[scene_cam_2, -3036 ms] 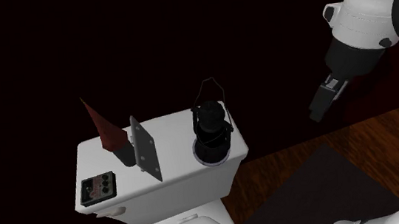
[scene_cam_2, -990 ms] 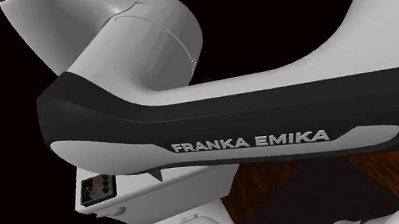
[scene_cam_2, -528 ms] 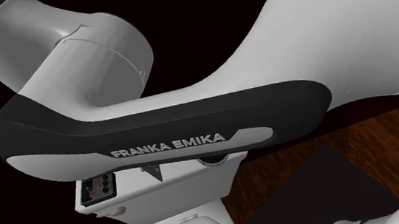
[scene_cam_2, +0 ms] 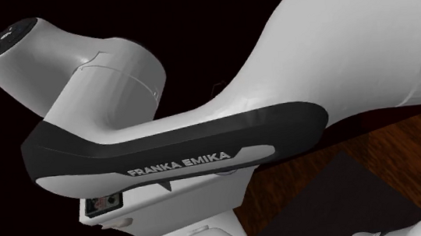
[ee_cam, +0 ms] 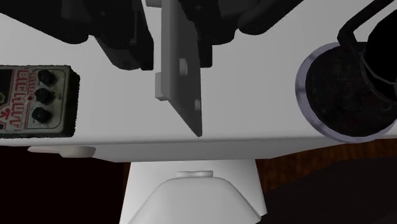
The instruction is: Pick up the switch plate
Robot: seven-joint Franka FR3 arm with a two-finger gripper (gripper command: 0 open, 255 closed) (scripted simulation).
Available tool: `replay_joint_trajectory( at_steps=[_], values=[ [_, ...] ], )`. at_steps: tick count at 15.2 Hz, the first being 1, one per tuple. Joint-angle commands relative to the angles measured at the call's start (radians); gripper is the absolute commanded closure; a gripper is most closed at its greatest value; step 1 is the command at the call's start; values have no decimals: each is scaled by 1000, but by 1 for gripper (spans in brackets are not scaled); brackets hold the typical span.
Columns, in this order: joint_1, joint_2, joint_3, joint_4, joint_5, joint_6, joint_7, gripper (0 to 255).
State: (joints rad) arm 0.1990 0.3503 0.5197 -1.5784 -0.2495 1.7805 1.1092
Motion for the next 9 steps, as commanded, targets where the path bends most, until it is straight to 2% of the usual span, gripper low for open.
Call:
replay_joint_trajectory(
  at_steps=[1,9],
  values=[
    [0,0,0,-2,0,2,0,255],
    [0,-5,1,8,3,-12,-2,255]
  ],
)
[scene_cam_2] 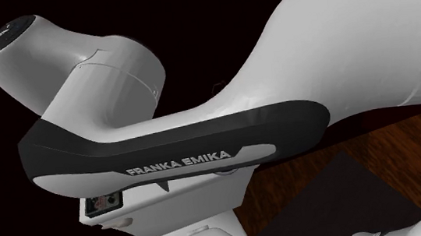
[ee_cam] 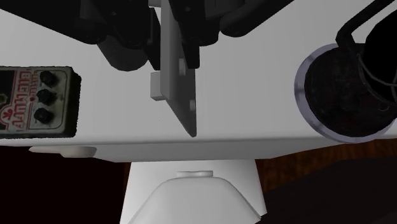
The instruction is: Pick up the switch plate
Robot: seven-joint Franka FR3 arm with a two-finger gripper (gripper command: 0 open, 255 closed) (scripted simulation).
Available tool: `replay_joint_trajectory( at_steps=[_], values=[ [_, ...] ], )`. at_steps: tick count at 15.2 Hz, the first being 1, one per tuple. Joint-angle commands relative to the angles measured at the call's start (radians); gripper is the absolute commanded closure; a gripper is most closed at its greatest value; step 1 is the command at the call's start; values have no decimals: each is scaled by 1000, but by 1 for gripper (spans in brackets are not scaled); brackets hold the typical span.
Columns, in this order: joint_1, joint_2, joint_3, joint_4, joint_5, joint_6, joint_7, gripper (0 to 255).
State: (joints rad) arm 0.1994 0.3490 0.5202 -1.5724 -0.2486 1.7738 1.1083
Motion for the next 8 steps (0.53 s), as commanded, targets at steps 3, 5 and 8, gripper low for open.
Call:
replay_joint_trajectory(
  at_steps=[3,5,8],
  values=[
    [2,-9,3,36,6,-43,-6,255],
    [4,-11,4,61,8,-69,-9,255],
    [7,-12,5,100,10,-109,-14,255]
  ],
)
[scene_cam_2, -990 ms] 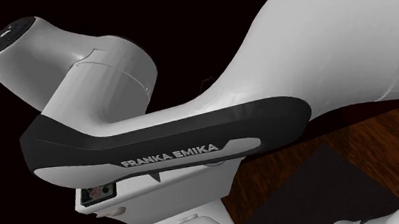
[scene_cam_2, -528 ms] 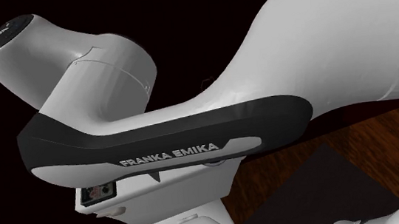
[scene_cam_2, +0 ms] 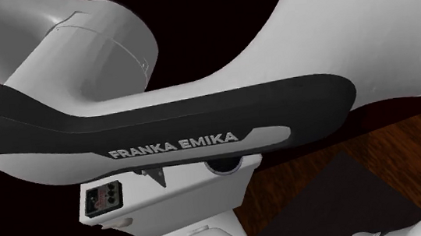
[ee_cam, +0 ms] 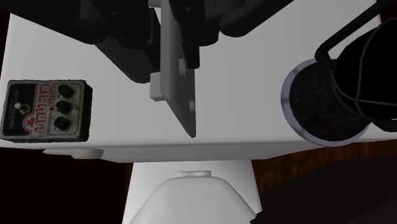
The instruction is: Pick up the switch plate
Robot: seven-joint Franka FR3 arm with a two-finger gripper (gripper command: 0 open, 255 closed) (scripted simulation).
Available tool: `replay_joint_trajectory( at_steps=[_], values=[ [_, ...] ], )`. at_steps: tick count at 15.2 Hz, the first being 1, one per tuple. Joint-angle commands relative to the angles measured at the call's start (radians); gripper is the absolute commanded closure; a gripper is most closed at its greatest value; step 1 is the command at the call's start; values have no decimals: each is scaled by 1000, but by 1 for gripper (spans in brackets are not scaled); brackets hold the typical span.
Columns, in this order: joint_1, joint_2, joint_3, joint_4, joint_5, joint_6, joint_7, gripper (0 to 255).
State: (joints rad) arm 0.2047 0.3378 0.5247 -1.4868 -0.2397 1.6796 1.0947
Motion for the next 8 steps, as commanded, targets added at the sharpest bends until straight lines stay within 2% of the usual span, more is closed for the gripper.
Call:
replay_joint_trajectory(
  at_steps=[1,6,8],
  values=[
    [4,0,1,28,1,-28,-2,255],
    [13,5,3,103,0,-97,-7,255],
    [14,5,3,105,0,-99,-8,255]
  ],
)
